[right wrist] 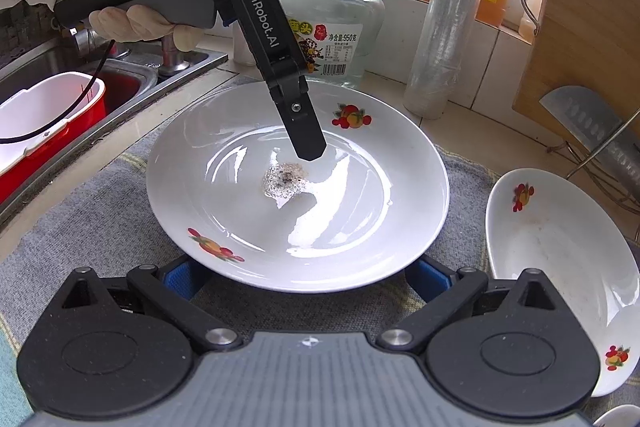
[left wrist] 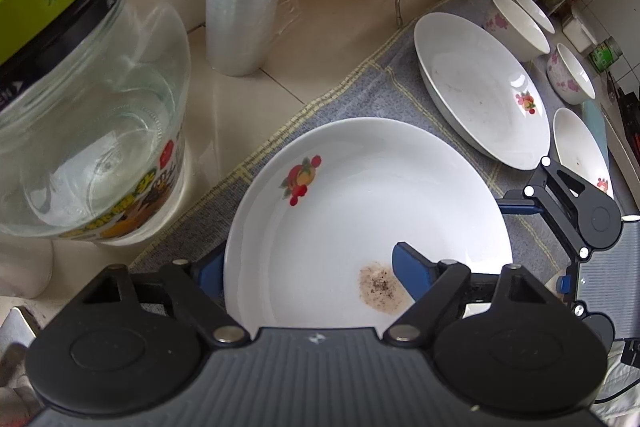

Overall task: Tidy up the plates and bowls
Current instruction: 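Lift and carry the stained plate toward the sink with the left tool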

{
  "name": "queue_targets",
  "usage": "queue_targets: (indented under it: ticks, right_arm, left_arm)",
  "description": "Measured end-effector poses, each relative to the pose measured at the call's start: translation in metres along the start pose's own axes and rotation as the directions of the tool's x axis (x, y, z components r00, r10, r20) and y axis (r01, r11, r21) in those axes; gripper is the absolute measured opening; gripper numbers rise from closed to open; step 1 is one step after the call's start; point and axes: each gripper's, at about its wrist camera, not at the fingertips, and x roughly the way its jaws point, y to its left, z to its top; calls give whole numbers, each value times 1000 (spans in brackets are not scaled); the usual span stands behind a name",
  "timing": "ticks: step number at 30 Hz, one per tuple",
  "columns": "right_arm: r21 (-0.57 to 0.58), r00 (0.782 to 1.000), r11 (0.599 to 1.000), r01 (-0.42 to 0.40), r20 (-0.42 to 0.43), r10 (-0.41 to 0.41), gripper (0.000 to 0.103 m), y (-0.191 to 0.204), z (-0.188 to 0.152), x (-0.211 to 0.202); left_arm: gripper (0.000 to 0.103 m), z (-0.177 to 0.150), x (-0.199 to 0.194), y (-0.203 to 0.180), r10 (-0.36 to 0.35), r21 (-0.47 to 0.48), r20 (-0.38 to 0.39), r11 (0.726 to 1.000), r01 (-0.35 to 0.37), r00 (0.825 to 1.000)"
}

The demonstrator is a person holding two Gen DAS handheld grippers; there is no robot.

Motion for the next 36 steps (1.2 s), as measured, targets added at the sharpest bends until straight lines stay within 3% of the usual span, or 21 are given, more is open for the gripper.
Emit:
queue_targets:
  ticks: [21,36]
  right_arm:
    - [-15,1000,1000,7,-11,-7,103,5,3,-2]
    - [-38,1000,999,-2,0,2,103,17,0,-32]
  left_arm:
    - [83,-4,-2,-5,18,13,13,1000,-18,1000]
    - [83,-23,-26,-34,42,8,43,999,-43,998]
